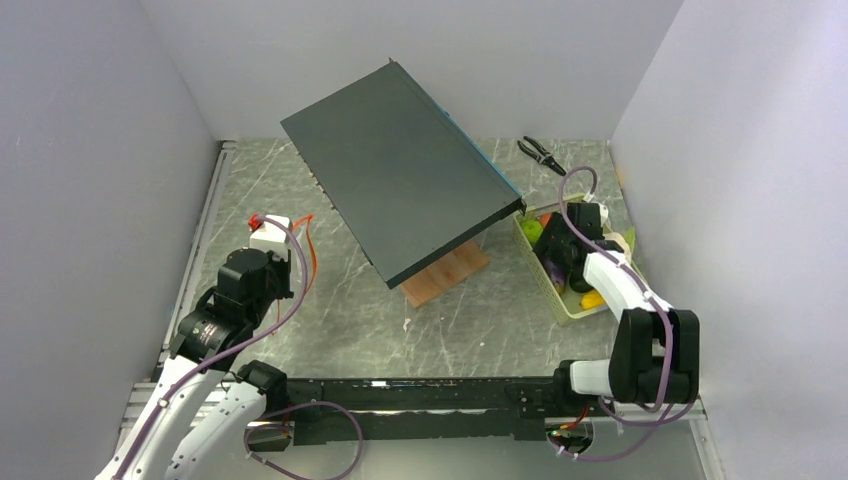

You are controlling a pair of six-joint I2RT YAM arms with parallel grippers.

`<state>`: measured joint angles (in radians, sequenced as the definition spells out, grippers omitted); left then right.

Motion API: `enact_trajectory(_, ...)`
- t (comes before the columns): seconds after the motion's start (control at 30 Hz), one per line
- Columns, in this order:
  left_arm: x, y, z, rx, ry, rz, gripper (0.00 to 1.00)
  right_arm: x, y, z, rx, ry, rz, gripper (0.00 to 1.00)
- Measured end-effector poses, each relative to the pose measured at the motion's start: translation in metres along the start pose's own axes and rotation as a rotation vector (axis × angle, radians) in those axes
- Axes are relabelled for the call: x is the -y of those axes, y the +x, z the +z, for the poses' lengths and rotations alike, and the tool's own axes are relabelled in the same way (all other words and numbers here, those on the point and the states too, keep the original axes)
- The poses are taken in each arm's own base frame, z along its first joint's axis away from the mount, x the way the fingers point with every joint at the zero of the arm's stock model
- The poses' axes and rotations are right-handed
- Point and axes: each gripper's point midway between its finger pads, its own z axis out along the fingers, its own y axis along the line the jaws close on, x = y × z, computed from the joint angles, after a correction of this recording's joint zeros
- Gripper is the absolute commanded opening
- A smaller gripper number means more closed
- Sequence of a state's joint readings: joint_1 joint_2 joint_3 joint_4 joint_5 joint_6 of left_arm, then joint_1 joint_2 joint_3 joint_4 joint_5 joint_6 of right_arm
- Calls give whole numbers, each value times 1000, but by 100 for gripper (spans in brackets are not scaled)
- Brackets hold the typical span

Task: Place the food in the zip-top bag and seal the zipper

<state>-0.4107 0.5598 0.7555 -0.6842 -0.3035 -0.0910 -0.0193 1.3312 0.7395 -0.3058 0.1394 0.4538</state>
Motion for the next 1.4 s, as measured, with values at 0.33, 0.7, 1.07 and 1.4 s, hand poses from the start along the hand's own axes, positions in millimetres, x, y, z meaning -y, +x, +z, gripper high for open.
enact_trajectory(0.33, 0, 0, 0, 0, 0, 0, 0, -10, -28, -49, 93, -67, 6, 8)
enact_trajectory(0.7, 0, 0, 0, 0, -1, -1, 0, -20, -50, -70, 172, -123, 10, 0)
enact_trajectory(1.07, 0, 0, 0, 0, -1, -1, 0, -23, -59, -76, 213, -138, 14, 0)
enact_trajectory(1.4, 0, 0, 0, 0, 0, 0, 0, -25, -51, -52, 157, -122, 11, 0)
